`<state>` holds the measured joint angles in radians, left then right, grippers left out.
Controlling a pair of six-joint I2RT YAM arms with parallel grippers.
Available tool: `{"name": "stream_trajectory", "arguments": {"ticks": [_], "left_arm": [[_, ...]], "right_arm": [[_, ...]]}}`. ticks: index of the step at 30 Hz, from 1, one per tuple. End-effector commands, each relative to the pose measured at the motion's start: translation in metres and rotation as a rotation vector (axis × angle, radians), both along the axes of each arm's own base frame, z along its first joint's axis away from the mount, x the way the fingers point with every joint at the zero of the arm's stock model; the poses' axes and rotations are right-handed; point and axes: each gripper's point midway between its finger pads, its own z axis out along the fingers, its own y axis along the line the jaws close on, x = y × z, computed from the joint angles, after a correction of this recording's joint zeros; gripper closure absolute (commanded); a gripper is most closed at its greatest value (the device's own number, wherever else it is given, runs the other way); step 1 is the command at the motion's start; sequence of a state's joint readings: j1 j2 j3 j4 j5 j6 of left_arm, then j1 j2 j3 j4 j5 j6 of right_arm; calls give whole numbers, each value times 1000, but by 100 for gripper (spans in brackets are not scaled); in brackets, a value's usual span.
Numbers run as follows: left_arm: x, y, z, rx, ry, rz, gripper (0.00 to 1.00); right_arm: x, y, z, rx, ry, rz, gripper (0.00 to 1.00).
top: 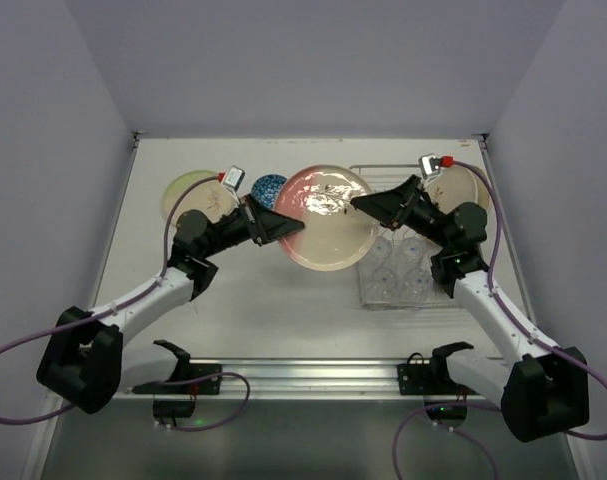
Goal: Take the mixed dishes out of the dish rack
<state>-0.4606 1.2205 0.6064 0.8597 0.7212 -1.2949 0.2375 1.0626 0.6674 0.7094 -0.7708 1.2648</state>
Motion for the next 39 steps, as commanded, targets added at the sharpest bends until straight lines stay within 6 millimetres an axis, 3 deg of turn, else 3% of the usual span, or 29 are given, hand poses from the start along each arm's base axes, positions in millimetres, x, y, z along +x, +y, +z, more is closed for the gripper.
{"name": "stream_trajectory", "arguments": {"ticks": [1,2,9,12,13,15,16,18,19,22,26,28,29,34,39], "left_arm": [[10,20,48,-116,-47,169,100],[17,26,50,-129,-32,225,100],[54,72,45,-90,94,467,100],[80,108,34,-72,168,578,100],[88,120,28,-65,198,613,100],[110,158,12,-57,255,719,100],[121,187,5,-59,283,797,100],[137,219,-10,-45,316,890,100],[144,245,-16,-40,331,969,100],[163,282,-42,6,383,1074,100],[189,306,-82,37,448,1113,100],[200,315,-85,30,436,1112,100],[206,319,-100,41,469,1113,100],[220,341,-113,116,467,1186,100],[222,343,-127,139,483,1191,100]], "right_arm": [[13,-3,8,-7,-37,-68,14],[19,-5,2,-26,-4,-100,1],[46,-33,-42,-210,123,-348,1],[42,-47,-43,-264,115,-428,1],[35,-51,-35,-264,85,-440,1],[25,-55,-39,-293,72,-448,1],[14,-57,-32,-280,37,-449,1],[3,-58,-42,-285,29,-440,1],[-2,-59,-43,-283,21,-435,1],[-23,-64,-47,-288,-5,-436,1],[-46,-71,-48,-276,-54,-447,1],[-52,-72,-52,-291,-53,-440,1],[-57,-72,-49,-294,-70,-437,1],[-65,-75,-54,-368,-96,-430,1],[-60,-77,-67,-417,-81,-432,1]]}}
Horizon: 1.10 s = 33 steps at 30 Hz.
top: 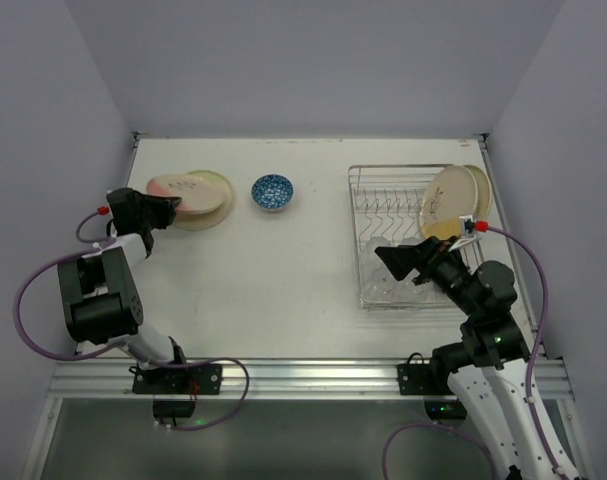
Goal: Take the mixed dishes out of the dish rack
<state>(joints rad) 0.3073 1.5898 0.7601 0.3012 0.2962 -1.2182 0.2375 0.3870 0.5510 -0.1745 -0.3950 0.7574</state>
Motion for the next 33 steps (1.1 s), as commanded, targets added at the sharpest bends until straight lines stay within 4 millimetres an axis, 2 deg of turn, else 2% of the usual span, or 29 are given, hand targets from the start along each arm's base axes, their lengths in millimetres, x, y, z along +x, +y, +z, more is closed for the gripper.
{"name": "stream_trajectory", "arguments": {"ticks": [1,3,9,11,13,14,16,17,18,19,20,22,23,26,27,32,33], "left_arm": [[31,15,63,102,-231,1,100],[31,16,53,97,-205,2,91],[35,17,20,87,-126,-8,87],[35,17,10,93,-101,-10,79],[36,20,6,105,-78,-10,71],[36,20,2,108,-64,-10,60],[37,21,0,122,-39,-9,51],[38,21,-2,124,-29,-9,38],[40,19,-3,125,-20,-14,31],[38,19,-9,134,16,-22,27],[44,20,-4,146,22,-26,21],[44,19,-10,166,71,-26,16],[48,19,-5,185,71,-30,9],[47,16,-8,212,113,-39,0],[54,15,-1,227,112,-44,0],[51,11,-15,278,239,-62,0],[55,7,-11,289,237,-70,0]], "right_arm": [[3,-2,-1,-51,-19,-6,1],[3,-1,-3,-51,-16,2,1],[4,0,-8,-57,-10,10,1],[4,0,-9,-57,-8,7,1],[3,0,-11,-58,-6,7,1],[3,-1,-11,-58,-5,5,1],[3,-1,-13,-58,-2,4,1],[4,-1,-14,-58,0,4,1],[3,-1,-15,-57,2,4,1],[4,-1,-16,-57,4,2,1],[4,-1,-17,-57,8,1,1],[3,-1,-19,-59,8,-1,1],[3,-1,-20,-58,11,-1,1],[3,-2,-21,-55,10,-5,1],[3,-2,-21,-55,10,-5,1],[1,-2,-25,-51,18,-3,1],[1,-1,-26,-50,20,-1,1]]}}
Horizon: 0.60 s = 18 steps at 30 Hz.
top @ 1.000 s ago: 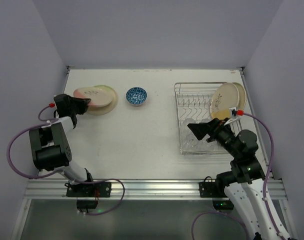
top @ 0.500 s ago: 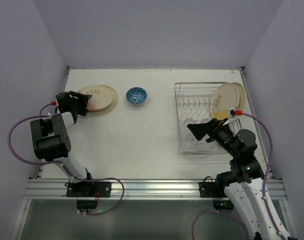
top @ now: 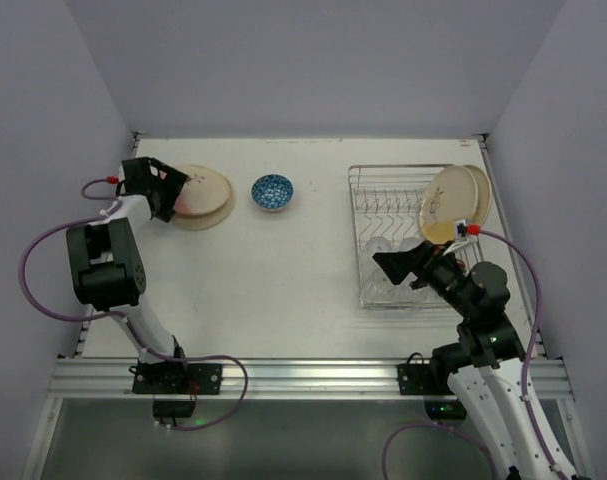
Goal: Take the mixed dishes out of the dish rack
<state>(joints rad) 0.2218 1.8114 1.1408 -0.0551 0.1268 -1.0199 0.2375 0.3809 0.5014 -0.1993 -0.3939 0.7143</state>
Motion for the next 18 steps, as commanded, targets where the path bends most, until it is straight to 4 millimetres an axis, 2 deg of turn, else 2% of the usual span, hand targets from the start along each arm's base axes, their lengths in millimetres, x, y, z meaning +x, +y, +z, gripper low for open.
{"name": "stream_trajectory", "arguments": {"ticks": [1,9,10,11,13,14,18], "left_arm": [[5,2,3,93,54,-16,0],[1,-10,-15,120,151,-61,0],[-4,-11,-21,135,194,-72,0],[1,-9,-15,167,193,-68,0],[-5,-5,-19,215,257,-69,0],[-1,-6,-13,233,256,-73,0],[-7,2,-8,290,303,-55,0]], "right_arm": [[0,-1,2,1,-21,-4,1],[-2,-1,2,4,-26,-2,1],[-2,-1,1,3,-23,-2,1],[-2,-1,1,4,-22,-2,1],[-2,-1,0,3,-19,-2,1],[-2,-1,0,3,-19,-2,1],[-2,-1,-2,5,-18,-1,1]]}}
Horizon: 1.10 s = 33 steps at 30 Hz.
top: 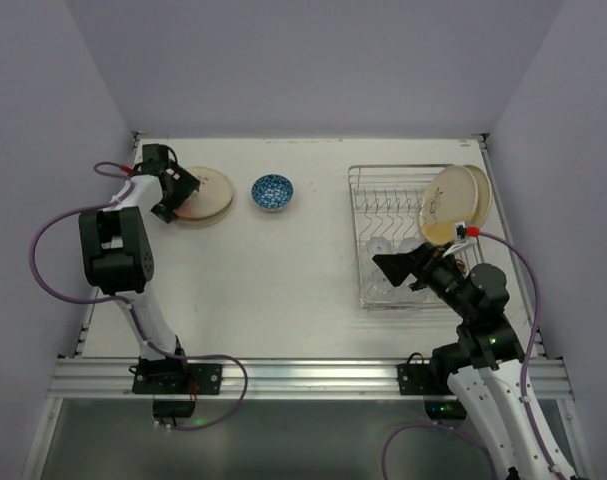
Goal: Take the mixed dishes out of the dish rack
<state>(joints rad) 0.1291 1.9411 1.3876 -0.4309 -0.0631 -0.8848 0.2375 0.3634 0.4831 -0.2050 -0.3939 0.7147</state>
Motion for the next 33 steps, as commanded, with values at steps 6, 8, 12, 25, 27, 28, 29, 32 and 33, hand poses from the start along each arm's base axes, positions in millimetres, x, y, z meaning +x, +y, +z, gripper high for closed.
{"name": "stream_trajectory", "arguments": {"ticks": [6,8,12,25,27,28,29,32,33], "left_arm": [[-1,16,19,149,86,-7,0],[-5,16,14,149,124,-9,0],[-10,19,13,160,166,-5,0],[-40,15,139,174,-94,-77,0],[-55,-1,191,191,-257,-145,0],[-62,-8,207,216,-313,-198,0],[-81,-17,224,234,-366,-226,0],[-120,-34,237,296,-443,-333,0],[-131,-35,234,323,-440,-361,0]], "right_arm": [[-2,0,6,7,-29,-1,1],[-3,-1,6,9,-31,-1,1],[-3,-2,7,4,-38,-5,1],[30,-55,34,-215,-45,-307,1],[41,-65,33,-294,-24,-353,1],[44,-75,42,-352,-35,-385,1],[56,-87,35,-417,8,-447,1],[77,-124,25,-623,117,-592,1],[80,-135,32,-677,131,-625,1]]}}
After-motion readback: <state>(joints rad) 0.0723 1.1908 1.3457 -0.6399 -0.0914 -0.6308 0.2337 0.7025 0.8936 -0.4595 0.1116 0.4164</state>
